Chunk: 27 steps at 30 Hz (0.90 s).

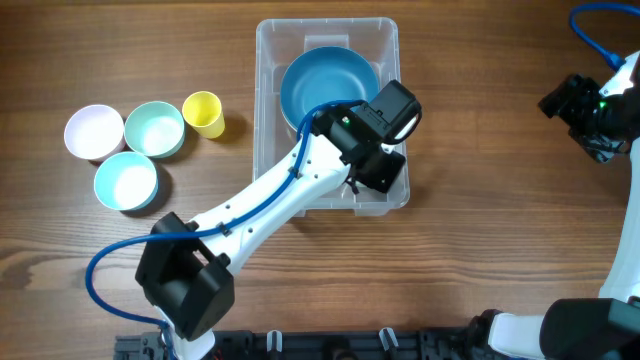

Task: Pack container
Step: 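Stack the pink cup into the pale green cup, then grasp the yellow cup with the left gripper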

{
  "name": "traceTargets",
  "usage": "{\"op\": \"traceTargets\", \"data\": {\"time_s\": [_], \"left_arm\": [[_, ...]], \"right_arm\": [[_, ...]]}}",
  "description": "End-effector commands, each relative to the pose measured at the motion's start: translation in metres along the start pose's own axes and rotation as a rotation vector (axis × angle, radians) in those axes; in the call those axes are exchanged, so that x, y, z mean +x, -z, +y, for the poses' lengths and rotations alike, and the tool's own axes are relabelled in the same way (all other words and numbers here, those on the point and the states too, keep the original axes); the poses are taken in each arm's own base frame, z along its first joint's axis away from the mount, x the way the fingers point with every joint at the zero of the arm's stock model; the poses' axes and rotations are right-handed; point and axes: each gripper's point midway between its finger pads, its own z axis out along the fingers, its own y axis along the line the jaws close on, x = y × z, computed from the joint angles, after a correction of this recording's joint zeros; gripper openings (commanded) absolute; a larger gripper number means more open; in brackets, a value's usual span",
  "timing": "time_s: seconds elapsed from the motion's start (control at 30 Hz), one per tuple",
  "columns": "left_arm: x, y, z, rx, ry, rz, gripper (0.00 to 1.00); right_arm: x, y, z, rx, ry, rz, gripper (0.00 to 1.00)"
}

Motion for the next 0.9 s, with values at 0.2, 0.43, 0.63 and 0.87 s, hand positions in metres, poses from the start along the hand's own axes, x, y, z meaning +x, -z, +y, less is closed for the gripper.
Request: {"op": "traceTargets", "data": {"time_s": [0.2,0.43,0.63,0.87], "left_arm": [[-0.030,0.069,0.044,-0.156,0.052,-0.138,0.58],[-0.038,0.167,0.242,-0.368,0.479,-0.340,0.63],[-0.008,0.107,0.322,-0.346,0.659,-0.175,0.63],[0.026,-0.003,0.341,-0.317,0.697,0.107,0.64]], "right_arm": [[0.004,-0.006,0.002,-0.011,0.014,0.024,0.79],[0.003,-0.006,0.002,-0.011,0.015,0.024,0.79],[0.003,-0.006,0.003,-0.012,0.015,0.021,0.79],[0.003,-0.006,0.003,-0.012,0.021,0.021,0.79]]}}
